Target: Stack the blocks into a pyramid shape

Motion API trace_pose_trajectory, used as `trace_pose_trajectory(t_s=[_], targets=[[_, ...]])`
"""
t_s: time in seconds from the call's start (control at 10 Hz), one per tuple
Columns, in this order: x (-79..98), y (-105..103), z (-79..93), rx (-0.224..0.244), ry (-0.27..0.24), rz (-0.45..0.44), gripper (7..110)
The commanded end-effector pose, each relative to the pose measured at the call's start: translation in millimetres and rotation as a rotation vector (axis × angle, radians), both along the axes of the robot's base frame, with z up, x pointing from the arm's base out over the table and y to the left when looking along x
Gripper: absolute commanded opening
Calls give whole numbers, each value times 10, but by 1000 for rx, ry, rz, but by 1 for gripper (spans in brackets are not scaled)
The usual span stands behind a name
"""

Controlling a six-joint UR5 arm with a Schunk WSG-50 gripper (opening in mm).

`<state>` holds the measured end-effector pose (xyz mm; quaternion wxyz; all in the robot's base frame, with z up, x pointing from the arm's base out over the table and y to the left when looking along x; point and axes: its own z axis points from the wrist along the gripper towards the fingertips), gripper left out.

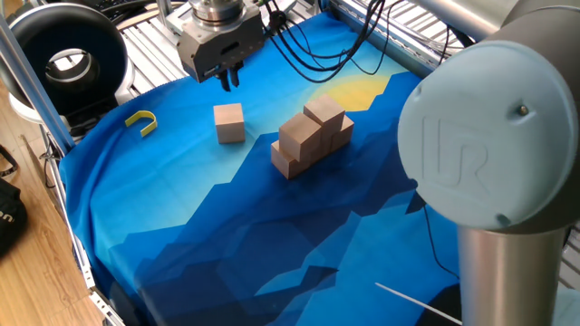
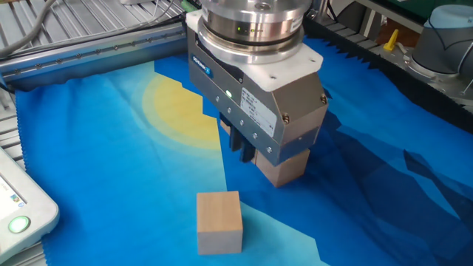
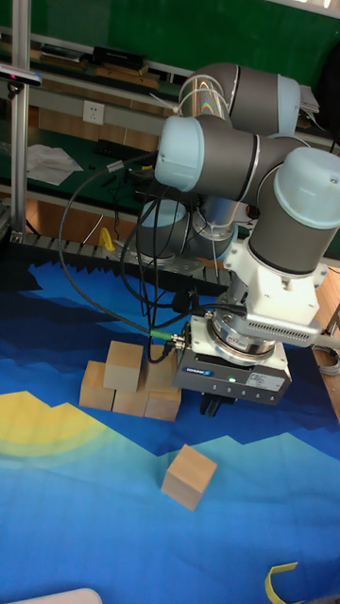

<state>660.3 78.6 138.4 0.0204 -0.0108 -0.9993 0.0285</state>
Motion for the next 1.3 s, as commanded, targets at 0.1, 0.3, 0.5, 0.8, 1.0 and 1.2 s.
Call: trace_pose_trajectory(t_s=[0.1, 0.3, 0.5, 0.8, 1.0, 1.2], targets=[[-120, 26, 8, 4, 19, -23, 7], [-286, 95, 28, -2, 26, -50, 7], [-592, 165, 61, 15, 70, -34, 7], [-1005, 327, 12, 98, 188, 17, 7], [-939, 378, -291, 153, 193, 51, 7], [-962, 265, -573, 129, 202, 80, 7]])
